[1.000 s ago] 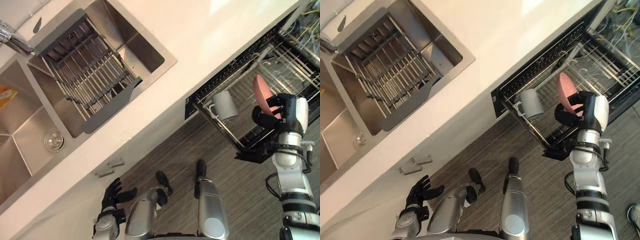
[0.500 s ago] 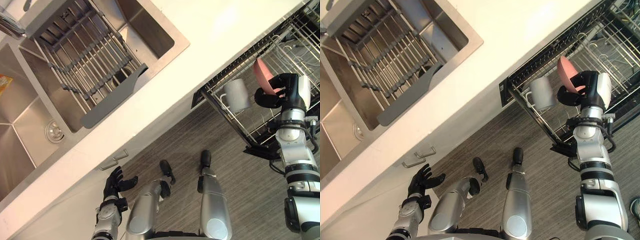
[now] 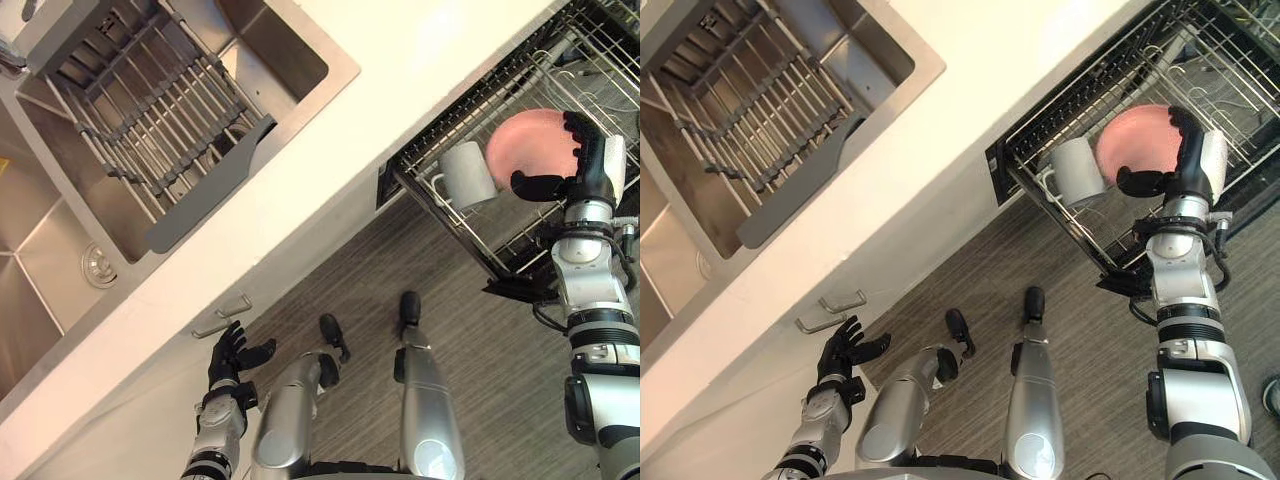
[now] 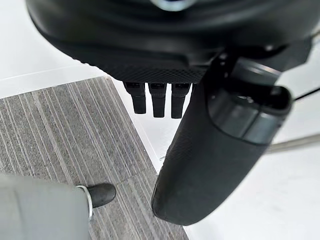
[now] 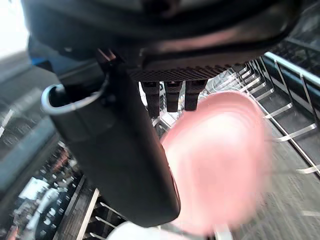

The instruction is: Walk over to the sink, pick up the cup, carry it to the dishwasher, place the cup inside the dishwasher, then close the dishwasher door

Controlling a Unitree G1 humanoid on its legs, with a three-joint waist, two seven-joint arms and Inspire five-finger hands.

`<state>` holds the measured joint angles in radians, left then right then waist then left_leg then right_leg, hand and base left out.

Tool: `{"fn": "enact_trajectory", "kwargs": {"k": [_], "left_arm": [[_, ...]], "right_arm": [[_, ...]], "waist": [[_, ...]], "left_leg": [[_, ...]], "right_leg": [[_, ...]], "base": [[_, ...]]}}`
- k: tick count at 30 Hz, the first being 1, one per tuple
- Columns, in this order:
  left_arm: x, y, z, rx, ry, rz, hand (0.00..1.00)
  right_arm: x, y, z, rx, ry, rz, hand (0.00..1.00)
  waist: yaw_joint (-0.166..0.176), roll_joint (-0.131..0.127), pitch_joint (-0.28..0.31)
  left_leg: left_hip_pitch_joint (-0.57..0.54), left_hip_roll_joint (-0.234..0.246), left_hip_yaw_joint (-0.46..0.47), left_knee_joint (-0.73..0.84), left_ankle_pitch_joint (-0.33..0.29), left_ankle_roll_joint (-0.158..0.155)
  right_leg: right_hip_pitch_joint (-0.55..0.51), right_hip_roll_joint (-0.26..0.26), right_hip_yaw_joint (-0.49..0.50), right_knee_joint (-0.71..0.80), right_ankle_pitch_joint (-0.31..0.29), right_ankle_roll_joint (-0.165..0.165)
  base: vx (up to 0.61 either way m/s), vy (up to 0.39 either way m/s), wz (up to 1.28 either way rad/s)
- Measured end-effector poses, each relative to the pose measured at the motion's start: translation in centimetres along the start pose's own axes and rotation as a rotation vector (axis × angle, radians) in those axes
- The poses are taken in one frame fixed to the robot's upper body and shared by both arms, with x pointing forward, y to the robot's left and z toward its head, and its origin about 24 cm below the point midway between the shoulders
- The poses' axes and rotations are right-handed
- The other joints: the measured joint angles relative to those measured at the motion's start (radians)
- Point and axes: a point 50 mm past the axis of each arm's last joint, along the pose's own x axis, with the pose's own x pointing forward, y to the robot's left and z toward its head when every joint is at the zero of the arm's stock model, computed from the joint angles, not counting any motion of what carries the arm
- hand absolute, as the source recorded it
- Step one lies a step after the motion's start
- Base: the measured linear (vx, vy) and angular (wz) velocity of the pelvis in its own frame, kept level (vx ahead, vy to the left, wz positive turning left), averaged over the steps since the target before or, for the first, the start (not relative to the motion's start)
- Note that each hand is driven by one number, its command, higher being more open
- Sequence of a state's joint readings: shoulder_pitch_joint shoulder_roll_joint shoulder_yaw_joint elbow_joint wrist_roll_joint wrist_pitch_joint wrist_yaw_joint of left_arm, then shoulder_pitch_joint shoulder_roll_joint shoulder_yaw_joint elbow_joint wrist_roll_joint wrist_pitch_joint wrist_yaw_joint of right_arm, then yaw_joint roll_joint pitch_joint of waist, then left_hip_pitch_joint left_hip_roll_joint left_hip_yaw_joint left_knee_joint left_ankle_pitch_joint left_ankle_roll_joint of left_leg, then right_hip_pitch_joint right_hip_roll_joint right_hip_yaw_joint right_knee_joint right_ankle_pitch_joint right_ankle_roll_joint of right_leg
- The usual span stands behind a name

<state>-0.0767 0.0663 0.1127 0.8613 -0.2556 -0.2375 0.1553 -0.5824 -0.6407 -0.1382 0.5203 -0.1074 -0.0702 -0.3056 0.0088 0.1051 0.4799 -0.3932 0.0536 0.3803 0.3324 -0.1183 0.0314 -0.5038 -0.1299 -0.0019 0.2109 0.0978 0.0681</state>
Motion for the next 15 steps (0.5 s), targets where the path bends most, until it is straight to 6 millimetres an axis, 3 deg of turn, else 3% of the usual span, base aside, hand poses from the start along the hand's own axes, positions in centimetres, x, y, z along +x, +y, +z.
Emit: {"fn": "enact_trajectory", "kwargs": {"k": [8, 15], "left_arm": [[0.0, 1.2, 0.0, -0.053, 0.007, 0.062, 0.90], [-0.3, 2.5, 0.0, -0.076, -0.003, 0.098, 0.90]], "right_arm": [[-4.8, -2.7, -1.0, 0.237, -0.039, -0.169, 0.90], [-11.7, -5.6, -6.8, 0.362, 0.168, -0.329, 0.90]], "waist": [[-0.020, -0.026, 0.014], [-0.030, -0.076, 0.012]], "left_leg": [[0.025, -0.002, -0.061, 0.017, -0.013, -0.006], [0.101, -0.005, -0.062, -0.023, -0.016, -0.011]], "right_leg": [[0.059, 0.006, -0.019, -0.028, 0.003, 0.000], [0.133, 0.009, -0.023, -0.054, 0.000, 0.002]], "base": [[0.00, -0.009, 0.03], [0.01, -0.009, -0.02]]}}
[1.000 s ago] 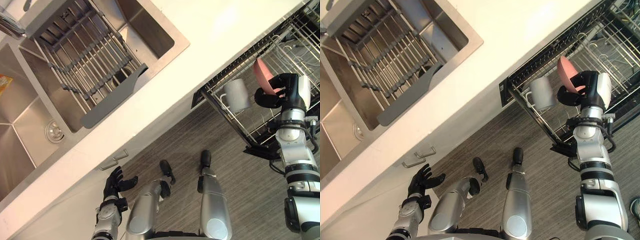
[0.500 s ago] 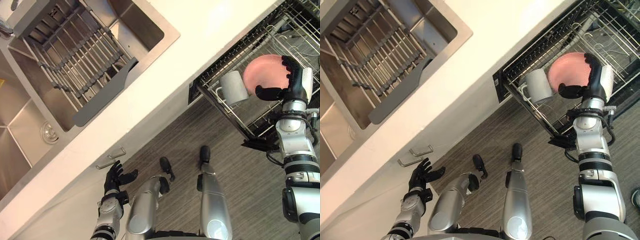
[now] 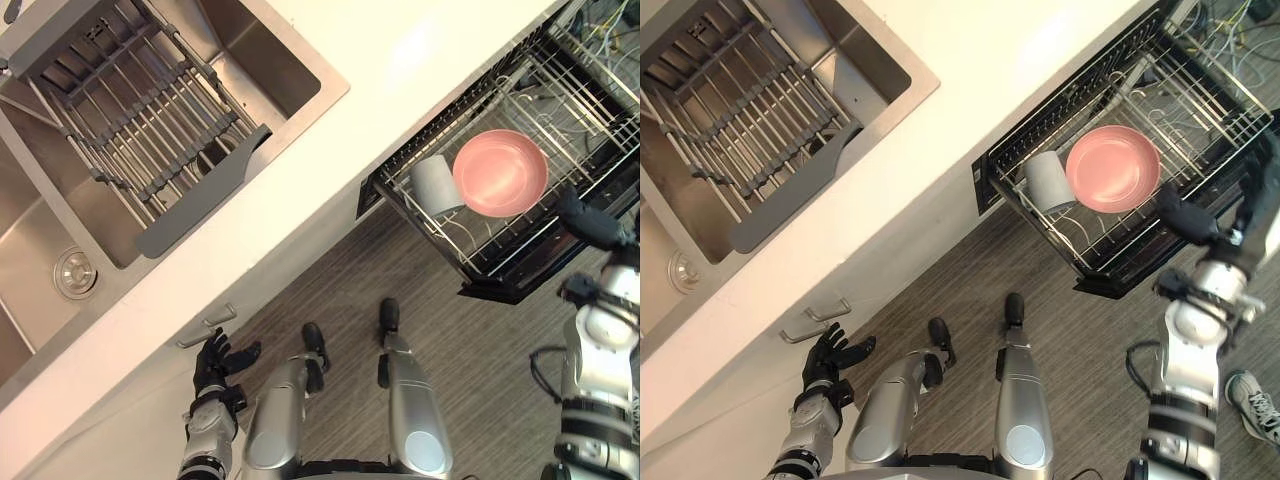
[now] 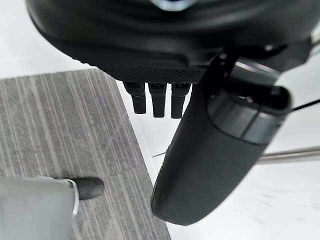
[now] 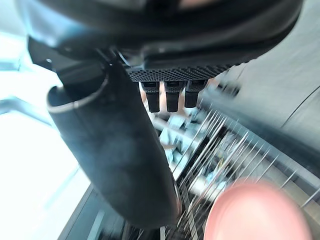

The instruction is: Walk over to the sink, pick up the cup, carry it to the dishwasher, place the cup inside the dishwasher, then close the dishwasher door

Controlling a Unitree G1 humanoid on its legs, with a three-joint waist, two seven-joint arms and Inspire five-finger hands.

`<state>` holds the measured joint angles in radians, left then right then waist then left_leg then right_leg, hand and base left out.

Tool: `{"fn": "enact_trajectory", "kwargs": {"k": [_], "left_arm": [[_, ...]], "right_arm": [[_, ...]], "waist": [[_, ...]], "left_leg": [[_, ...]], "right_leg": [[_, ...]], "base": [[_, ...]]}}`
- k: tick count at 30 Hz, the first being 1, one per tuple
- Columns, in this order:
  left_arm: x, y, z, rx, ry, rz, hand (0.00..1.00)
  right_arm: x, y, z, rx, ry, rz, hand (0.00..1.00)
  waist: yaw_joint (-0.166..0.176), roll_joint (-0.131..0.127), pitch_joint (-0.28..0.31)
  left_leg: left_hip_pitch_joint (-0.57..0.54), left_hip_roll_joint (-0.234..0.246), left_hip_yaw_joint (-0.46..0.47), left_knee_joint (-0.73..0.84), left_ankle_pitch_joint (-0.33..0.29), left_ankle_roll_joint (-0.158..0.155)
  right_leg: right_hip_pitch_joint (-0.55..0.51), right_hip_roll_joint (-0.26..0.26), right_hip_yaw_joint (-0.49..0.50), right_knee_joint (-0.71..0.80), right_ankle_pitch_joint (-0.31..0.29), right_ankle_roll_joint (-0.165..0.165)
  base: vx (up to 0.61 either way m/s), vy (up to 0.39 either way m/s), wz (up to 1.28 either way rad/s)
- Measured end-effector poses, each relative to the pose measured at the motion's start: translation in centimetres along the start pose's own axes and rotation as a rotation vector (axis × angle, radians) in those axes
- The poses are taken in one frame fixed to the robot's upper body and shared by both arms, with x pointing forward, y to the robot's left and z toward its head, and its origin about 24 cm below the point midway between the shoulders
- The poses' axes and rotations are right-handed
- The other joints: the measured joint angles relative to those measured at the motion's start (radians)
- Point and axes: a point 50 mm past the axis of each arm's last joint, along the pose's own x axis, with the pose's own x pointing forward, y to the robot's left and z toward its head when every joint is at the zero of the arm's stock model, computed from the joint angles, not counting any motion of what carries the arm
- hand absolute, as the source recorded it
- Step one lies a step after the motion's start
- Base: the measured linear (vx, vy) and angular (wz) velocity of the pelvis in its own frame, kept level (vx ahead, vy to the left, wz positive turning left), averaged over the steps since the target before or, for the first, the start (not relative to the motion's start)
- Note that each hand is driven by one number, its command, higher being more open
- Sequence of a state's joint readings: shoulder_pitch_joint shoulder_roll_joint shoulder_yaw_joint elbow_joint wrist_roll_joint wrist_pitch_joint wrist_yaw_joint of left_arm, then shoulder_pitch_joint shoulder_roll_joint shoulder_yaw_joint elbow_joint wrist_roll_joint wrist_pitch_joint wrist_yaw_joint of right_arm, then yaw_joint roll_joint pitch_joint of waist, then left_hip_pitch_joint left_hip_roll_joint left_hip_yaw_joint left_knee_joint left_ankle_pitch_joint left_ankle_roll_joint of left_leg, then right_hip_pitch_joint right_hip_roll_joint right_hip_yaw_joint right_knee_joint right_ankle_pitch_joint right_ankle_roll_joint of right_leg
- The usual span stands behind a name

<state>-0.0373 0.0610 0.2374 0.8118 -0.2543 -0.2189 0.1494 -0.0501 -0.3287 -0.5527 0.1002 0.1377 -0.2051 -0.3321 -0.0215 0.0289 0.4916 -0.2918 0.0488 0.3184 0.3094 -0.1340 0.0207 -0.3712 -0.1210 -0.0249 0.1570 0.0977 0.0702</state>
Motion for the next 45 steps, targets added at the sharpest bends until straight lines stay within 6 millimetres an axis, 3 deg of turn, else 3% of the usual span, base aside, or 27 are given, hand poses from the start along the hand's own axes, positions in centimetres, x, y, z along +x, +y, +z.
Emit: {"fn": "enact_trajectory", "kwargs": {"k": [5, 9, 14, 21, 24, 35, 41, 45], "left_arm": [[-0.3, 1.0, -0.4, -0.011, 0.021, 0.027, 0.90], [-0.4, 1.3, -0.6, -0.010, 0.028, 0.035, 0.90], [-0.4, 1.2, -0.5, -0.010, 0.023, 0.032, 0.90], [-0.2, 0.4, -0.2, 0.008, 0.012, -0.019, 0.90], [-0.1, 0.3, 0.1, 0.016, 0.003, -0.026, 0.90], [0.2, 1.3, 0.7, 0.045, -0.014, -0.009, 0.90], [0.2, 1.4, 0.5, 0.047, -0.008, -0.007, 0.90], [0.1, 1.6, 0.5, 0.049, -0.007, -0.002, 0.90]], "right_arm": [[-3.5, -4.0, -4.3, 0.139, 0.225, -0.107, 0.90], [-4.8, -4.6, -6.2, 0.272, 0.328, -0.164, 0.90], [-5.0, -4.3, -6.6, 0.351, 0.353, -0.161, 0.90], [-3.6, 0.2, -7.5, 0.500, 0.403, -0.075, 0.90], [-3.0, 3.3, -7.5, 0.582, 0.434, -0.005, 0.90], [-1.8, 4.5, -7.1, 0.780, 0.443, -0.052, 0.90], [-1.0, 8.2, -5.4, 0.869, 0.433, 0.049, 0.90], [0.2, 11.9, -2.8, 0.889, 0.402, 0.198, 0.90]], "waist": [[-0.005, -0.017, -0.004], [0.008, -0.022, -0.006], [0.034, -0.022, -0.007], [0.059, -0.034, -0.014], [0.062, -0.034, -0.014], [0.063, -0.030, -0.017], [0.063, -0.020, -0.022], [0.067, -0.016, -0.024]], "left_leg": [[0.041, 0.007, 0.008, -0.011, -0.010, -0.008], [0.049, 0.023, 0.018, 0.011, -0.026, -0.016], [0.047, 0.042, 0.020, 0.040, -0.043, -0.024], [0.025, 0.044, 0.016, 0.047, -0.045, -0.027], [0.015, 0.041, 0.000, 0.047, -0.043, -0.027], [0.006, -0.002, -0.068, -0.009, 0.007, -0.023], [0.013, -0.015, -0.131, -0.047, 0.046, -0.027], [0.021, -0.020, -0.171, -0.066, 0.065, -0.032]], "right_leg": [[0.028, 0.005, 0.001, 0.010, -0.021, -0.001], [0.028, 0.010, 0.003, 0.042, -0.042, -0.007], [0.024, 0.019, -0.004, 0.080, -0.070, -0.012], [-0.009, 0.018, -0.006, 0.111, -0.088, -0.014], [-0.012, 0.015, -0.018, 0.111, -0.089, -0.014], [-0.013, -0.021, -0.070, 0.116, -0.095, -0.013], [0.014, -0.026, -0.118, 0.095, -0.086, -0.021], [0.033, -0.024, -0.144, 0.081, -0.080, -0.029]], "base": [[0.02, -0.017, -0.04], [0.02, -0.013, -0.07], [0.01, -0.015, 0.02], [0.01, -0.006, 0.02], [0.01, -0.012, 0.11], [-0.01, -0.007, 0.19], [-0.03, -0.028, 0.22], [-0.02, -0.020, 0.15]]}}
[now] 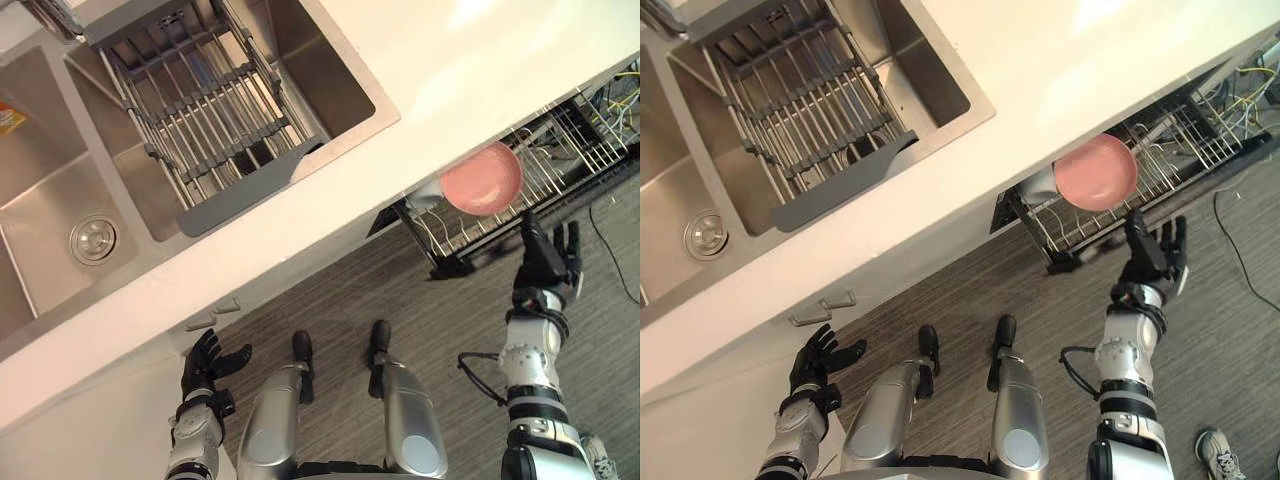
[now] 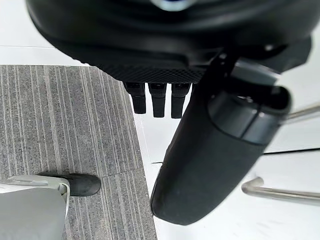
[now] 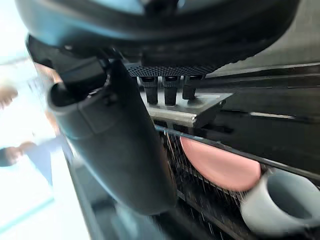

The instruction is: Walk over to the sink, pick up the cup, carry it to the dishwasher, place the cup inside the dishwasher, then close the dishwasher door

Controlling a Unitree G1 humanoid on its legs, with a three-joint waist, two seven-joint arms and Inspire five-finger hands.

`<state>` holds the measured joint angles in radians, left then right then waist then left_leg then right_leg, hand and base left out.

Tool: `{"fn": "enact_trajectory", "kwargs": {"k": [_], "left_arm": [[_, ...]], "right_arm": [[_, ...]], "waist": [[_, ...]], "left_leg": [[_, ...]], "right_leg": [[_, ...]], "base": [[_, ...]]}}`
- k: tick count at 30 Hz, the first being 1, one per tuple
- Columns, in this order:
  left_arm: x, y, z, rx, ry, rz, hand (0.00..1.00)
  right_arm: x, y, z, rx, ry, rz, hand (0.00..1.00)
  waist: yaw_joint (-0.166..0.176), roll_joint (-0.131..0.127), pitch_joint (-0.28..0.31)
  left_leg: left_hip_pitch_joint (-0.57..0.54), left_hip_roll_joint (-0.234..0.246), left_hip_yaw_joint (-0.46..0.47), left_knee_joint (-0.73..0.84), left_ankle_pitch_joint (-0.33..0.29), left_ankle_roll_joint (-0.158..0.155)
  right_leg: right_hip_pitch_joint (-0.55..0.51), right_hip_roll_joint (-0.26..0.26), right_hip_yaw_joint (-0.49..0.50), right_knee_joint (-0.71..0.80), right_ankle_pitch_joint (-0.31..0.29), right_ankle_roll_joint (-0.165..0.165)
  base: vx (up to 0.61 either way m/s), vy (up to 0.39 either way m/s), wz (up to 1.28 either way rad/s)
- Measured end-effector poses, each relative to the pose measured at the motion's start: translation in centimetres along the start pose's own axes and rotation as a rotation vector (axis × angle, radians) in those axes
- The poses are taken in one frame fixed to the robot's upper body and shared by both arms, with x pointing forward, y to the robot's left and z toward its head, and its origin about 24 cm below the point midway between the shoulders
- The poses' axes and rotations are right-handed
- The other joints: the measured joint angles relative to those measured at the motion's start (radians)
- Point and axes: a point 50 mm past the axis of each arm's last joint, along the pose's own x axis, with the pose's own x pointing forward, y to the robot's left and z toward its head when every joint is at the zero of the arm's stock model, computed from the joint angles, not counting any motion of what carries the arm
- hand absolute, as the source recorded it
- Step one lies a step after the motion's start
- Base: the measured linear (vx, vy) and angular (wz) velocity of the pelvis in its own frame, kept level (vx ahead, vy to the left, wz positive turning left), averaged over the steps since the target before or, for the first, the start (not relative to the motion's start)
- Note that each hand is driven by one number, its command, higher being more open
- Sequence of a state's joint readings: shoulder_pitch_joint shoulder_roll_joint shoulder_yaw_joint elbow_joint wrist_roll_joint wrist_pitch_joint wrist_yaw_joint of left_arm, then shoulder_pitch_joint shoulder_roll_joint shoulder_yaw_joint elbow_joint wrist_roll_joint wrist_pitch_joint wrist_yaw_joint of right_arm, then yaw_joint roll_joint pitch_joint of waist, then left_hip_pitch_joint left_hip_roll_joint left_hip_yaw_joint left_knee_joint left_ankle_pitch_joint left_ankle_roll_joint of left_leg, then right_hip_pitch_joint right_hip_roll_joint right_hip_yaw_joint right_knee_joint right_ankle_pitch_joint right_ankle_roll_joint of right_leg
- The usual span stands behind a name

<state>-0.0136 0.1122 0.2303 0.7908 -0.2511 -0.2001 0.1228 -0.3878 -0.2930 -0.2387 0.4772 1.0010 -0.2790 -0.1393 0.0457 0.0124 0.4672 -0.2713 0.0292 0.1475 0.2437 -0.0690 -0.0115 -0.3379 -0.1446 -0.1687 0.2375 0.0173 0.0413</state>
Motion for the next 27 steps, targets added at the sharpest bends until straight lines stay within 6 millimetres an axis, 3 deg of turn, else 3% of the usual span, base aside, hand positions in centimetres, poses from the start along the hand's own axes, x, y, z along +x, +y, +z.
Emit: {"fn": "enact_trajectory", "kwargs": {"k": [6, 17, 20, 23, 25, 27], "left_arm": [[0.1, 0.6, 0.2, 0.034, -0.007, -0.005, 0.90], [0.1, 0.9, 0.0, 0.047, 0.006, -0.003, 0.90], [0.1, 0.9, 0.0, 0.048, 0.010, -0.004, 0.90], [-0.2, 0.7, -0.5, 0.062, 0.025, -0.020, 0.90], [-0.4, 0.7, -0.9, 0.075, 0.041, -0.031, 0.90], [-0.6, 0.8, -1.2, 0.077, 0.050, -0.038, 0.90]], "right_arm": [[3.0, 4.7, 0.3, -0.076, 0.037, 0.110, 0.90], [4.1, 5.6, 0.4, -0.263, 0.058, 0.172, 0.90], [3.6, 4.2, 0.1, -0.401, 0.088, 0.201, 0.90], [1.0, -0.2, -1.7, -0.564, 0.200, 0.211, 0.90], [-2.1, -4.6, -3.7, -0.671, 0.338, 0.166, 0.90], [-4.5, -7.5, -4.7, -0.722, 0.427, 0.117, 0.90]], "waist": [[0.035, 0.000, 0.000], [0.033, 0.001, 0.000], [0.033, 0.001, -0.001], [0.032, 0.001, -0.038], [0.022, -0.004, -0.064], [0.017, -0.012, -0.096]], "left_leg": [[-0.018, -0.004, -0.069, -0.011, 0.029, -0.013], [-0.027, 0.005, -0.109, -0.022, 0.049, -0.021], [0.003, 0.006, -0.112, -0.053, 0.068, -0.028], [0.029, 0.007, -0.123, -0.078, 0.073, -0.034], [0.065, 0.004, -0.126, -0.090, 0.073, -0.035], [0.080, 0.000, -0.126, -0.103, 0.072, -0.035]], "right_leg": [[0.006, 0.004, -0.045, -0.013, 0.004, -0.006], [0.025, 0.018, -0.065, -0.054, 0.031, -0.019], [0.044, 0.022, -0.070, -0.063, 0.032, -0.019], [0.072, 0.024, -0.085, -0.077, 0.027, -0.019], [0.108, 0.020, -0.091, -0.078, 0.018, -0.019], [0.117, 0.017, -0.091, -0.078, 0.010, -0.014]], "base": [[0.00, -0.024, 0.21], [-0.06, 0.011, 0.05], [-0.01, -0.014, 0.05], [0.07, -0.003, 0.12], [0.12, 0.024, 0.08], [0.09, 0.020, 0.04]]}}
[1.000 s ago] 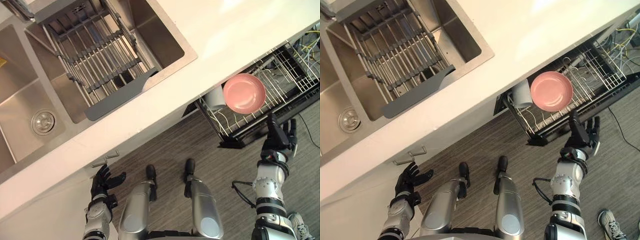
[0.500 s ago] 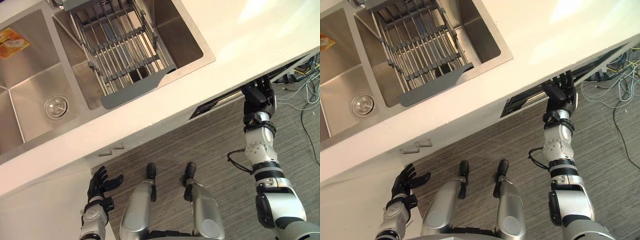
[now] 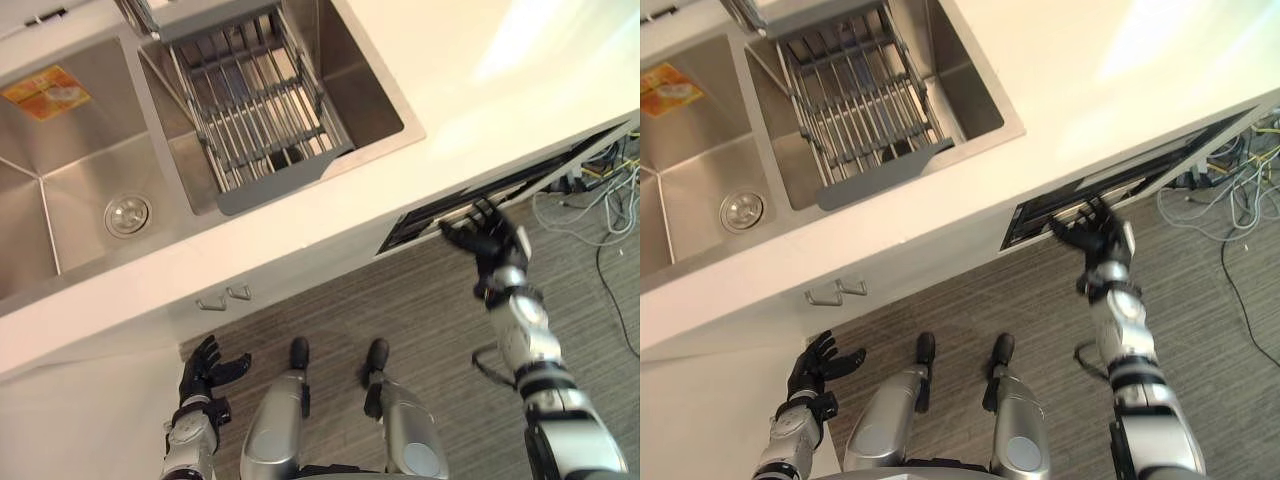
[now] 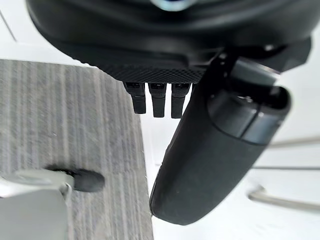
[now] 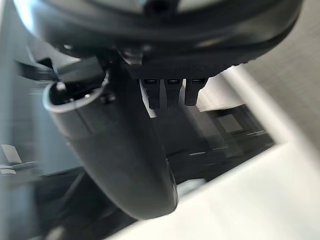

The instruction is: Walk over to the sink, pick up the cup, carry it to the dishwasher, place the cup inside the dishwasher, then close the dishwasher door

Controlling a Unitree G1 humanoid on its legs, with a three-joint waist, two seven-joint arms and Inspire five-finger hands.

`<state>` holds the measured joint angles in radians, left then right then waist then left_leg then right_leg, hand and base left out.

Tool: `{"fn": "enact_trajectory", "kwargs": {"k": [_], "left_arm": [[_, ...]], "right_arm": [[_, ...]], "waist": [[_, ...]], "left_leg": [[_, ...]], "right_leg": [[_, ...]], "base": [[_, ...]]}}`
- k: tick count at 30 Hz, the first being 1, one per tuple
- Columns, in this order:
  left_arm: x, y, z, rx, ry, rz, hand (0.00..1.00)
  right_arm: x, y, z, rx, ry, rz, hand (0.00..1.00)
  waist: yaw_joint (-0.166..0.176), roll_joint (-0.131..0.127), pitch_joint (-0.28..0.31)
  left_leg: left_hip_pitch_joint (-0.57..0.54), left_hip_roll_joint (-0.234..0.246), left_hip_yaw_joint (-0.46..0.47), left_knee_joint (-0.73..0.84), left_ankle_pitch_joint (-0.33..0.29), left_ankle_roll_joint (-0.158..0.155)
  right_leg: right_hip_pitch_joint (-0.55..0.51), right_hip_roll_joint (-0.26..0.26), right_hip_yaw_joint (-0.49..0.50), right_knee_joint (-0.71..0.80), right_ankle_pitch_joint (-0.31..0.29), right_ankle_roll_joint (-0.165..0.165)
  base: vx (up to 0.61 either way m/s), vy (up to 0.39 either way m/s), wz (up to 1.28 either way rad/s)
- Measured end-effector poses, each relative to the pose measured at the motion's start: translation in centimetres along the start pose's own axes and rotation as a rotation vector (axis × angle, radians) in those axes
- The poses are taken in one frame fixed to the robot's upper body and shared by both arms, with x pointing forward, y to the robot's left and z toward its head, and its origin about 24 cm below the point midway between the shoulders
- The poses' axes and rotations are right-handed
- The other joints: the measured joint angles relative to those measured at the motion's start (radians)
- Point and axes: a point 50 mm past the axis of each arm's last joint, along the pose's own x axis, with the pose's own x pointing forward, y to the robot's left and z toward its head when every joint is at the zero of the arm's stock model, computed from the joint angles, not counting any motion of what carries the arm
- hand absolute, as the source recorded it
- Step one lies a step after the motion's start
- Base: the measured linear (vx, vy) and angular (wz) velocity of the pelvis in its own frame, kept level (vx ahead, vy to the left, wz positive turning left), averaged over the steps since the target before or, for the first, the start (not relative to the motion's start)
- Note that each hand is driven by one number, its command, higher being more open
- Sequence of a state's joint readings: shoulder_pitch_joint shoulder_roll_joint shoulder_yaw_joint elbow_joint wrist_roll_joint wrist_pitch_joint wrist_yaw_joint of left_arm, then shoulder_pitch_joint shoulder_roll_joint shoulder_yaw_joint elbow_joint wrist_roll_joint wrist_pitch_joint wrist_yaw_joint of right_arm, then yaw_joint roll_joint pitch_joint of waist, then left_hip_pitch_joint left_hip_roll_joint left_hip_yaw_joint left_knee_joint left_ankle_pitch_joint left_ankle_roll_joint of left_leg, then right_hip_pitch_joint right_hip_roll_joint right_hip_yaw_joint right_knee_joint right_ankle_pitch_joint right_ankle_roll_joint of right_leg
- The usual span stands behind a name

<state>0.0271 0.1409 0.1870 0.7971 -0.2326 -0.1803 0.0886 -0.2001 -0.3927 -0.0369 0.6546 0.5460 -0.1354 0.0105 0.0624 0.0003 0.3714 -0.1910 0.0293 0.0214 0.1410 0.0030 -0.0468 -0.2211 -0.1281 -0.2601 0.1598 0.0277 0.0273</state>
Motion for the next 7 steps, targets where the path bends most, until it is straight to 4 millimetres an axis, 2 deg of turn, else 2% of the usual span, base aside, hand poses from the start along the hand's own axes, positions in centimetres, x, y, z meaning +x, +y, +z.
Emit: {"fn": "enact_trajectory", "kwargs": {"k": [2, 4, 5, 7], "left_arm": [[-0.1, 0.2, -0.2, 0.007, 0.006, -0.007, 0.90], [-0.3, 0.4, -0.6, 0.030, 0.015, -0.011, 0.90], [-0.5, 0.8, -1.2, 0.045, 0.041, -0.004, 0.90], [-1.0, 1.7, -2.2, 0.064, 0.079, 0.007, 0.90]], "right_arm": [[-3.1, -1.7, -4.7, -0.067, 0.151, -0.041, 0.90], [-4.5, -2.4, -6.3, -0.084, 0.203, -0.064, 0.90], [-6.0, -3.2, -7.9, -0.097, 0.257, -0.096, 0.90], [-7.6, -4.2, -9.5, -0.127, 0.326, -0.132, 0.90]], "waist": [[-0.018, -0.014, -0.034], [-0.029, -0.022, -0.058], [-0.038, -0.030, -0.080], [-0.048, -0.038, -0.109]], "left_leg": [[0.041, -0.007, 0.000, -0.017, -0.003, 0.003], [0.052, -0.009, 0.001, -0.026, -0.005, 0.005], [0.074, -0.011, 0.004, -0.034, -0.009, 0.007], [0.094, -0.013, 0.007, -0.036, -0.016, 0.010]], "right_leg": [[0.033, -0.008, -0.001, 0.000, -0.013, 0.009], [0.042, -0.010, -0.001, -0.002, -0.016, 0.012], [0.061, -0.011, 0.002, -0.007, -0.019, 0.016], [0.081, -0.012, 0.004, -0.013, -0.024, 0.021]], "base": [[0.11, 0.031, 0.02], [0.06, 0.028, -0.02], [0.05, 0.028, -0.05], [0.02, 0.014, -0.03]]}}
